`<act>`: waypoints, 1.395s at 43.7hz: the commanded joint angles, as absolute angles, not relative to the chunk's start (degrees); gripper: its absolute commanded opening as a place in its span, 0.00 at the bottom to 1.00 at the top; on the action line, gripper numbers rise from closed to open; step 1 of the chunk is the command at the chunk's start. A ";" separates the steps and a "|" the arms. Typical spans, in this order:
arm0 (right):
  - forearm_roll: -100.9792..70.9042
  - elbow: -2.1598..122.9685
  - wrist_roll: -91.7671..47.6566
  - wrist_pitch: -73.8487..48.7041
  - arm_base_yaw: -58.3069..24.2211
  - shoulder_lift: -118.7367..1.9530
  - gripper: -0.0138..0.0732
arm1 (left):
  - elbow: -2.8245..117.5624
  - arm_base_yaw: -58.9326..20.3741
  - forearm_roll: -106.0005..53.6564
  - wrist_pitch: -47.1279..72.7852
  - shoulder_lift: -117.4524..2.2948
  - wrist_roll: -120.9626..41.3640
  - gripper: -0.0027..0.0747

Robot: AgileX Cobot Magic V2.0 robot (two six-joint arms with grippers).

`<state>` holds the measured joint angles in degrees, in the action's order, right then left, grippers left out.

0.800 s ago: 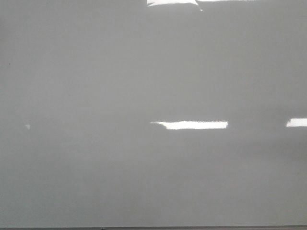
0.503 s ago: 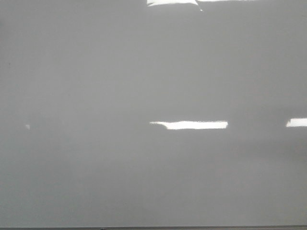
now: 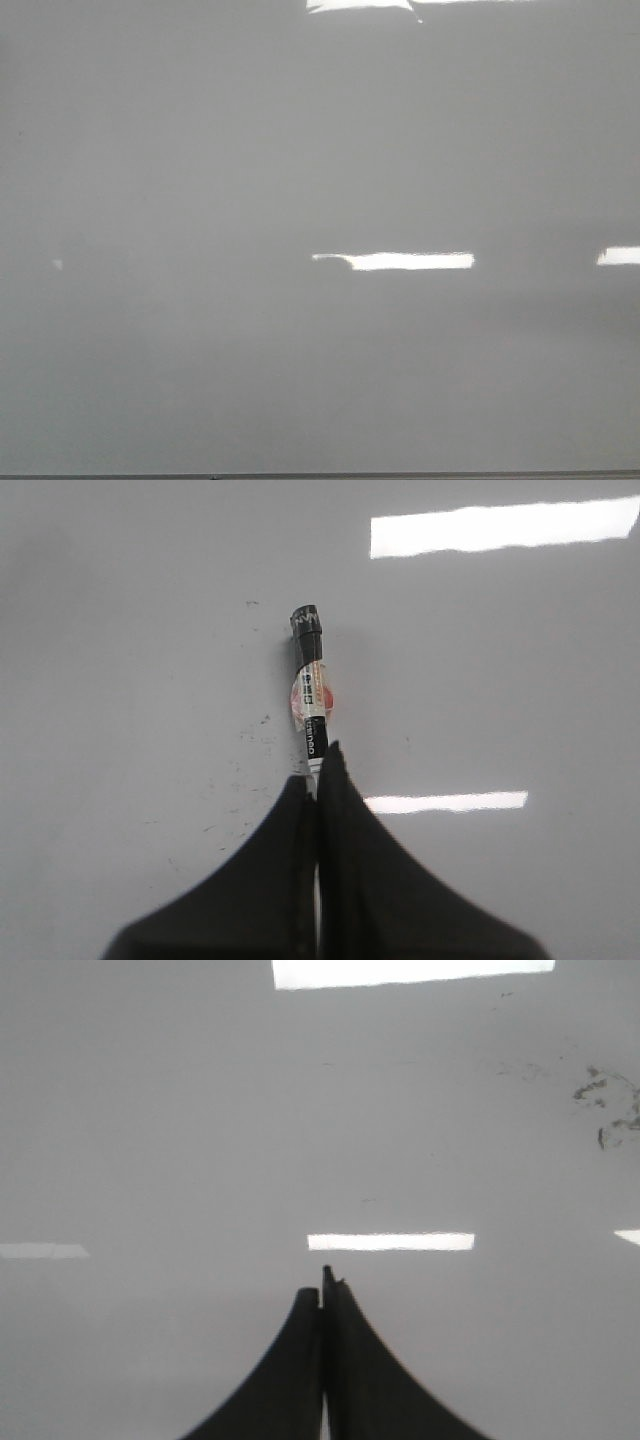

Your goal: Write number 7 on whiteboard

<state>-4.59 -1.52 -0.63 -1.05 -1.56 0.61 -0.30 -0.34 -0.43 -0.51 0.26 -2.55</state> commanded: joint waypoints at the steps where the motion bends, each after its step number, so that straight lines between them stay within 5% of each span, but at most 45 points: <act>1: -4.26 -1.26 -0.59 3.41 -2.17 1.68 0.08 | -0.53 -0.75 -0.91 -5.33 1.22 -2.34 0.01; 27: -4.32 2.82 0.00 5.81 -2.16 1.68 0.08 | 3.29 -0.75 -0.46 -6.92 0.99 -2.34 0.01; 48: -2.25 27.00 -0.60 -13.90 -2.16 -9.55 0.08 | 31.73 -0.75 -0.46 15.99 -6.00 -2.34 0.01; 61: -1.84 34.21 -0.65 -20.22 -2.16 -21.10 0.08 | 36.63 -0.75 -0.46 22.47 -17.16 -2.34 0.01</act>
